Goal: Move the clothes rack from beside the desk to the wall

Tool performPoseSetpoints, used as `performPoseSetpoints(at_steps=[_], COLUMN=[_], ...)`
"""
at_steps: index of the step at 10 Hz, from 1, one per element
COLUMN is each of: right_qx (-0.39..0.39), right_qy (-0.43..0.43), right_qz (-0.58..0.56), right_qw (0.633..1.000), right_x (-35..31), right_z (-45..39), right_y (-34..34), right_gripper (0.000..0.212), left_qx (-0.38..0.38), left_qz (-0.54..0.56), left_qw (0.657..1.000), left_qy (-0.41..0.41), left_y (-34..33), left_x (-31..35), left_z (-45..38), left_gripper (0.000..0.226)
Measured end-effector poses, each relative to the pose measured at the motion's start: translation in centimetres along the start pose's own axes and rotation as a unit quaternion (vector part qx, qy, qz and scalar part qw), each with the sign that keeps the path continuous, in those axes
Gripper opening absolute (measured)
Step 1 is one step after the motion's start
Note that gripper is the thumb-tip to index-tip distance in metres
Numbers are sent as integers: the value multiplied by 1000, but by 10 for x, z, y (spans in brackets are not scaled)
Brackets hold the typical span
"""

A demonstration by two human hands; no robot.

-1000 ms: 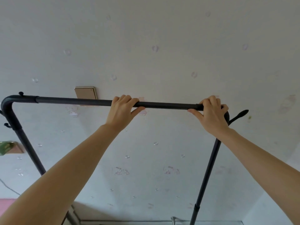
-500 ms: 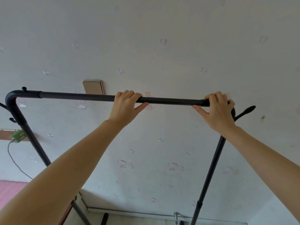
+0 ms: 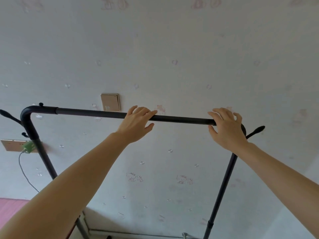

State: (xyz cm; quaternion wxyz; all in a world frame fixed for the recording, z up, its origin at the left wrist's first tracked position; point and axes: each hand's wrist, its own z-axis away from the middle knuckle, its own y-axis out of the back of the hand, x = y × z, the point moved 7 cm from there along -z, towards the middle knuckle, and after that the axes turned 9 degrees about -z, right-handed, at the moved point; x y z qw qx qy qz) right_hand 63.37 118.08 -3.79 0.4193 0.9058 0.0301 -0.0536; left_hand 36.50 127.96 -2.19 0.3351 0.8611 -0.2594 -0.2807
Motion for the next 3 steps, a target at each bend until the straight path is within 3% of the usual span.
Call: performPoseSetpoints(at_steps=[3], right_qx=[-12], right_qy=[-31], right_qz=[-36], right_qw=[999], right_x=[-88], right_z=[73], right_y=[49], right_gripper=[44], left_qx=[-66], left_qz=[8], left_qw=[997], left_qy=[25], left_y=[49], left_x=[-3], left_z=[87], left_gripper=[65])
